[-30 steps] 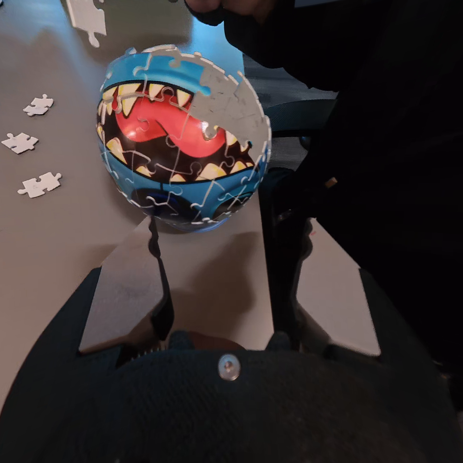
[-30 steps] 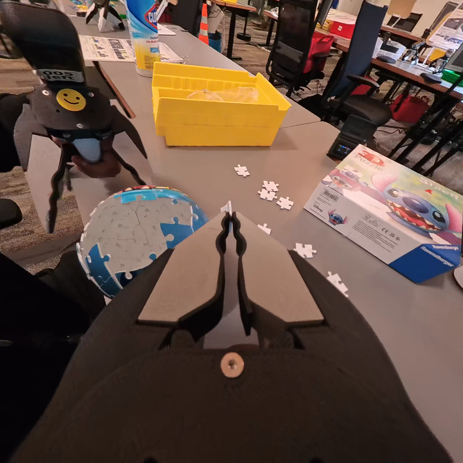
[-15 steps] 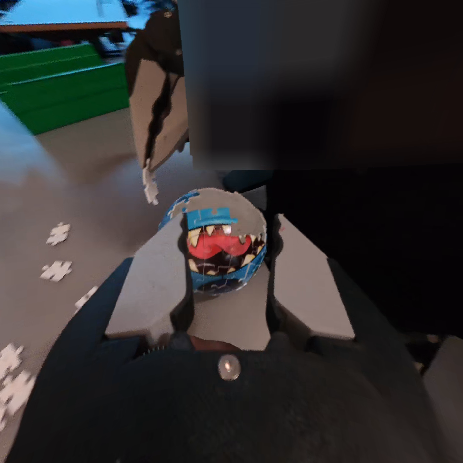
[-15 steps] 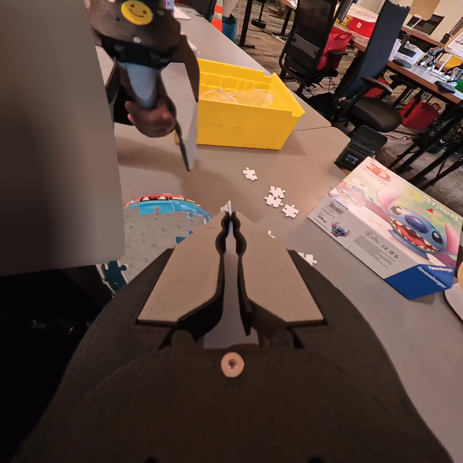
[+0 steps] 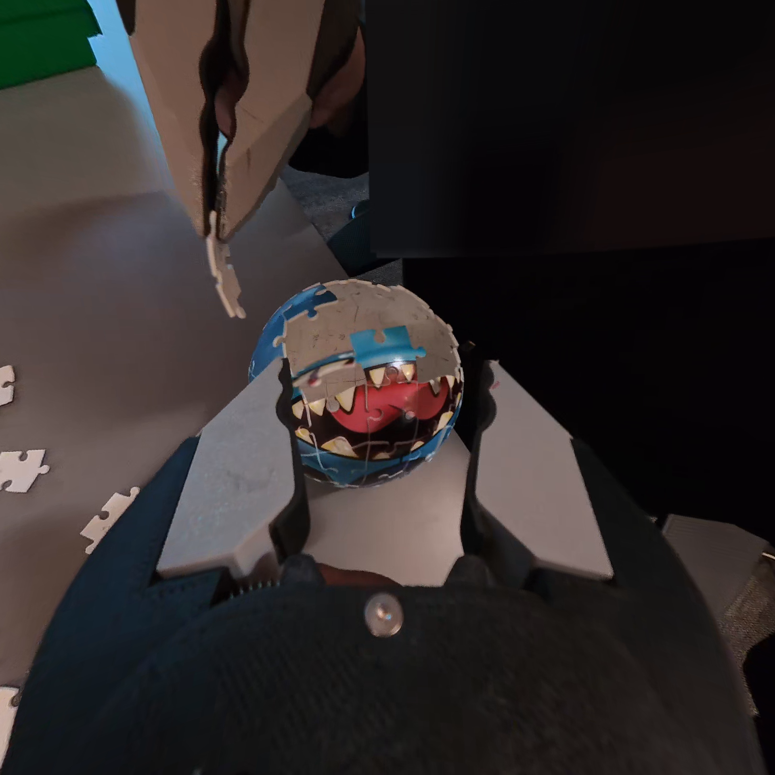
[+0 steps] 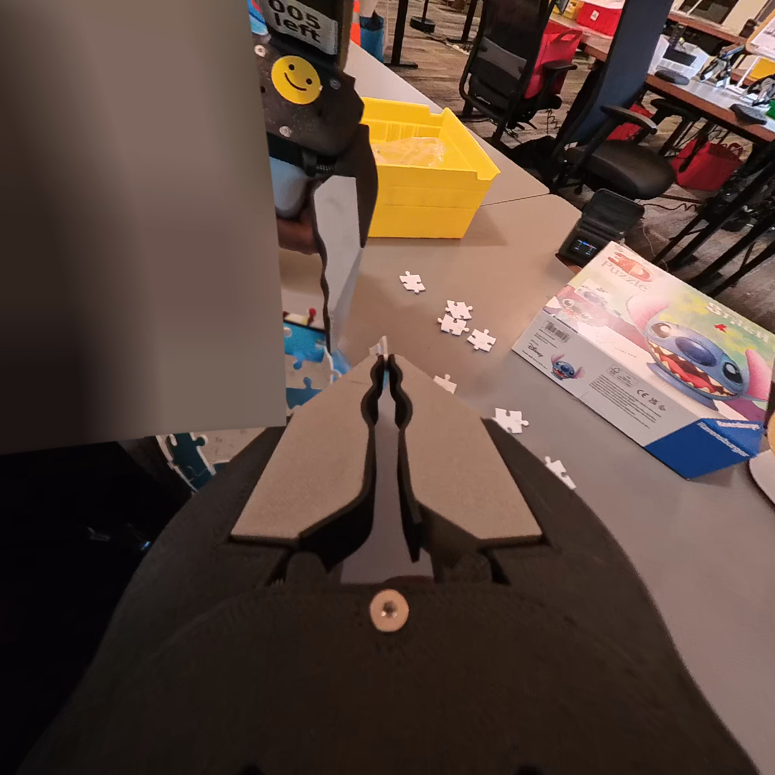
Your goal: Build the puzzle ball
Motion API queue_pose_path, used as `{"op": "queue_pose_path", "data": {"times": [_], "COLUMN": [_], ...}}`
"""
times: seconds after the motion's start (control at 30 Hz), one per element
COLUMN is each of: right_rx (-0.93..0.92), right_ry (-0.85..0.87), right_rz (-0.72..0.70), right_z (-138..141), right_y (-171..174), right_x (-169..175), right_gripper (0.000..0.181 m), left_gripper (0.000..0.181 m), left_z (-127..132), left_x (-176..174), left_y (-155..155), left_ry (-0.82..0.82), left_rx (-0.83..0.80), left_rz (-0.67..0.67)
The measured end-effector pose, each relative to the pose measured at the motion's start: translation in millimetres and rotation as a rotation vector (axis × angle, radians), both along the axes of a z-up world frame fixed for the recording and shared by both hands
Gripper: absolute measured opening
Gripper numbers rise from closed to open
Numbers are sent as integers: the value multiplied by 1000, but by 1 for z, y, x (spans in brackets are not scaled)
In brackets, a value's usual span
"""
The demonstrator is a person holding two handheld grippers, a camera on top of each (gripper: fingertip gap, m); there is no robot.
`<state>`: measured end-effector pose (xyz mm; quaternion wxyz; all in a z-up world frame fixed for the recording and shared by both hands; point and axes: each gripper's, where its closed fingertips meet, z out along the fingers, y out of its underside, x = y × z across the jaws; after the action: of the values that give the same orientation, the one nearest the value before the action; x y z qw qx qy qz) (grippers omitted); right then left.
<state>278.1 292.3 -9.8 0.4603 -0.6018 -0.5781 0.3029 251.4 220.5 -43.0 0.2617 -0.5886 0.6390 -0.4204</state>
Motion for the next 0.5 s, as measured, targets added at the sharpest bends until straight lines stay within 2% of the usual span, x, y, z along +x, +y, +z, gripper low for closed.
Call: {"op": "queue_pose_path", "data": {"times": [0.2,0.27,0.4,0.5], "right_rx": [32,63,3,32], "right_ry": [-10,-4,17,6], "right_rz": [5,-32,-71,-136], "right_z": [-3,-2,-5,-10], "right_y": [-5,4,18,44], "right_x": [-6,0,17,36], "right_gripper": [0,0,0,0], "left_gripper": [87,87,85,85], "left_z": [4,5,12,18], "left_x": [-6,-13,-28,-40], "left_y": [8,10,14,14], "left_ry": [-14,-30,-82,-119], "left_rx": [29,40,24,34], "left_rz": [58,86,152,209]}}
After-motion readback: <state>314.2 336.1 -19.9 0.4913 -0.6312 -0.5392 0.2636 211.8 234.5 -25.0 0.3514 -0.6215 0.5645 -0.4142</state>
